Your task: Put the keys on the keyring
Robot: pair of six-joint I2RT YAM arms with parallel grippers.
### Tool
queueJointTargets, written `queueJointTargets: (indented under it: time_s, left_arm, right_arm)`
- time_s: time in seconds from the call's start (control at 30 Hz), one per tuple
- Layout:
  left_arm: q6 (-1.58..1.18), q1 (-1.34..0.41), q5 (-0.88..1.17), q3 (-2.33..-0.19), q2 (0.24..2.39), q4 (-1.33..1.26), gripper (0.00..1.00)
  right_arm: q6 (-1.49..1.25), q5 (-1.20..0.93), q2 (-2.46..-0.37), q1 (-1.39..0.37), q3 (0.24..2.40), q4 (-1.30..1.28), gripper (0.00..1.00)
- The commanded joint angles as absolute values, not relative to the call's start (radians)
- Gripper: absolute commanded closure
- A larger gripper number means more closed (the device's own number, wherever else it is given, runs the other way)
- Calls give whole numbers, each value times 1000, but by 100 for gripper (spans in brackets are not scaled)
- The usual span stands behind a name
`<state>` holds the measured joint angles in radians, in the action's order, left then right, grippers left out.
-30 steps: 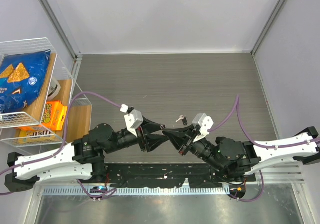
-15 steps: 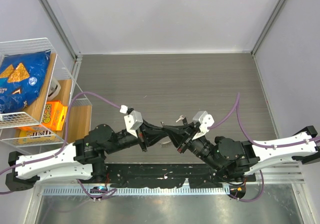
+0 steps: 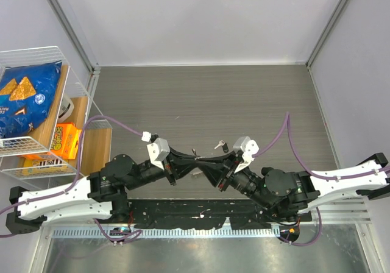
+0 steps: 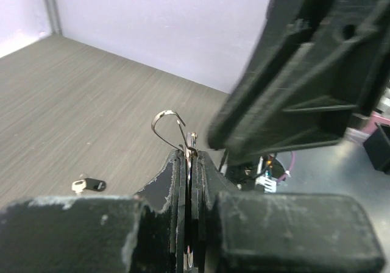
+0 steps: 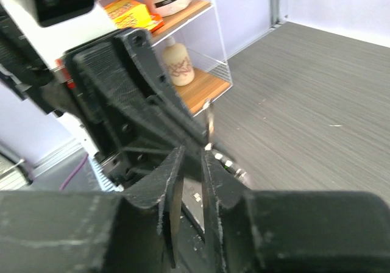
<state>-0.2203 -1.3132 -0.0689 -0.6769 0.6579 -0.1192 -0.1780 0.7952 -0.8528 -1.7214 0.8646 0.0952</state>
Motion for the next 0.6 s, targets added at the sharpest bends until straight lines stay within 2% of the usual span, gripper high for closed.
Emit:
queueJointTargets:
  time_s: [0.0,0.07,0.27,0.43,0.57]
  left_arm:
    - [-183,-1295,-169,-672,627,-175,100]
    - [-183,-1295,-161,-666,623,-176,100]
    - [-179,-1295,-150,-663,620,-173,100]
    - [-172,-1295,-138,-676,632,-138,100]
    - [-167,-1296,-140,-680,629,-107,100]
  right_arm:
    - [-232,732,-815,-1746,914,80,69]
    - [-230,730,-808,-1747,920,64,64]
    - [-195,742,-819,-1746,972,6,59]
    - [-172,818,-886,-1746,1119,-176,58]
    - [-219,874,-971,-1746,1279,-383,53]
